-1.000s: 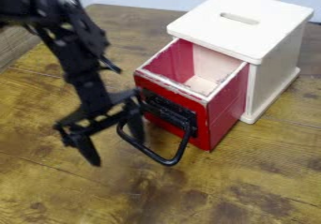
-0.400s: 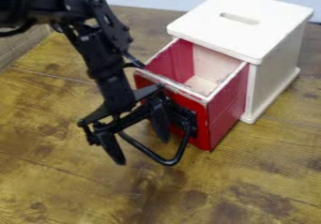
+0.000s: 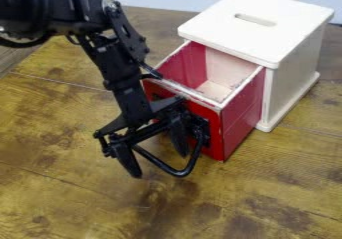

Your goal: Open the drawer

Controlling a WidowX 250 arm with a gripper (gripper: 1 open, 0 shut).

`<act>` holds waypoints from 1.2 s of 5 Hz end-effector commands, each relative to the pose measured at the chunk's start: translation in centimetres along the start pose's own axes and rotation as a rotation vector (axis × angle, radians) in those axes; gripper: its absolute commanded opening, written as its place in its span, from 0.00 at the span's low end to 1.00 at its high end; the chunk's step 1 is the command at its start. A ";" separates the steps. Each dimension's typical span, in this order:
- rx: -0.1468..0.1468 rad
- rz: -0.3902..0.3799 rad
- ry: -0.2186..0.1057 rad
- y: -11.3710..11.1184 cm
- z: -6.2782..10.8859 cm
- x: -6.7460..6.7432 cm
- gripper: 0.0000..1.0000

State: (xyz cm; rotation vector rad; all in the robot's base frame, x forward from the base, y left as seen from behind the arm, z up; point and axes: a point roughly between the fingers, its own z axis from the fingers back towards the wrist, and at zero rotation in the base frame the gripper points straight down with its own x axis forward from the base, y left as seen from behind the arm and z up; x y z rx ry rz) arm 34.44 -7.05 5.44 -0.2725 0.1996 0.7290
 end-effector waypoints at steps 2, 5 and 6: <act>-0.026 -0.164 0.010 -2.7 3.7 -1.4 1.00; -0.069 -0.134 0.026 -1.4 3.2 -2.5 1.00; -0.082 -0.137 0.032 -1.6 3.2 -2.1 1.00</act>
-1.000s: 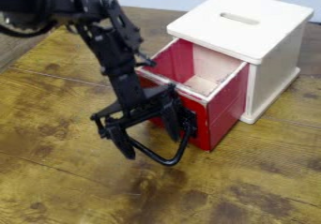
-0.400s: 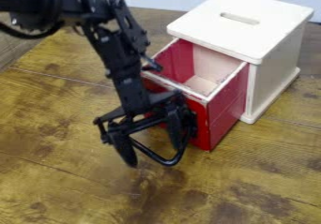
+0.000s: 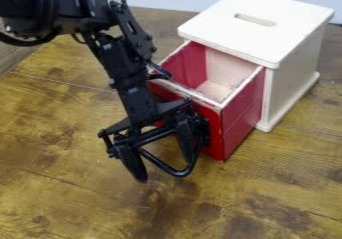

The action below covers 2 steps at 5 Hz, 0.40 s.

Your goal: Open the drawer

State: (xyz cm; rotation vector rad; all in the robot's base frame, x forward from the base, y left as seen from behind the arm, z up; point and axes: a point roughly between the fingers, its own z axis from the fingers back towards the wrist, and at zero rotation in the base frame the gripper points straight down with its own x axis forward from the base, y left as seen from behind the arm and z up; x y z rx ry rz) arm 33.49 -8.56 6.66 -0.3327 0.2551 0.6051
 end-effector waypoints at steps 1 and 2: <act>-0.060 -0.036 -0.051 -1.1 2.5 0.0 1.00; -0.063 -0.018 -0.054 -1.2 2.6 -1.1 0.00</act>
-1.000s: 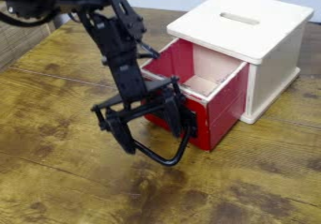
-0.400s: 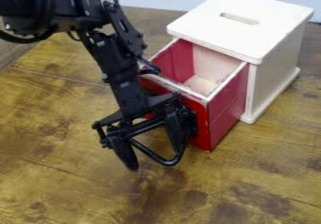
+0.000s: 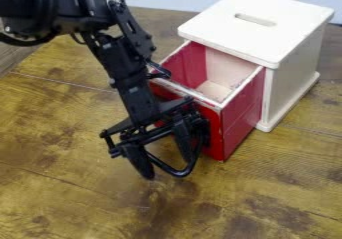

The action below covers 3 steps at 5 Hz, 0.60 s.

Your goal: Open the drawer

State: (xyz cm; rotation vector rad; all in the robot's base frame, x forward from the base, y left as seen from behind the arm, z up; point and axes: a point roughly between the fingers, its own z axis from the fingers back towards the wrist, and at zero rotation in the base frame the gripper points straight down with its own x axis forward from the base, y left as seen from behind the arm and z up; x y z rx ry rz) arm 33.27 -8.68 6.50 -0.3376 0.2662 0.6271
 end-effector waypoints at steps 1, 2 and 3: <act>-0.062 -0.030 -0.061 -1.2 3.1 -2.4 0.00; -0.065 -0.005 -0.061 -0.5 2.7 -2.6 0.00; -0.069 0.021 -0.059 0.2 2.3 -2.8 0.00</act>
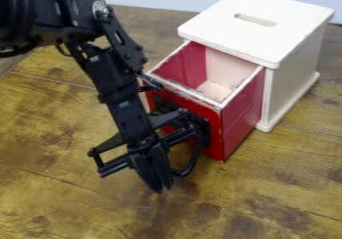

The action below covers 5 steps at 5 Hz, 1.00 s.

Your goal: Open the drawer

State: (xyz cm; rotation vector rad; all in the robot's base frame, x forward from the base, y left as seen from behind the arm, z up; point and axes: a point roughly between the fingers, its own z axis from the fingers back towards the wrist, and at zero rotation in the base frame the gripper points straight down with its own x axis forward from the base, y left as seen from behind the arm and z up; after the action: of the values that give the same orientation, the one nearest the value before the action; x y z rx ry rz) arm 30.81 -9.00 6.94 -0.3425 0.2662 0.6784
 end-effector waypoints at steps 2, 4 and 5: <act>-0.053 0.000 -0.046 -0.4 1.7 -2.0 0.00; -0.035 -0.028 -0.035 -0.8 2.0 -4.0 0.00; -0.021 -0.057 -0.025 -1.1 2.4 -4.8 0.00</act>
State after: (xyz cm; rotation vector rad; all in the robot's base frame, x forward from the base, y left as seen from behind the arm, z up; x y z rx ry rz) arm 27.60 -10.97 8.34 -0.3209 0.3122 0.6711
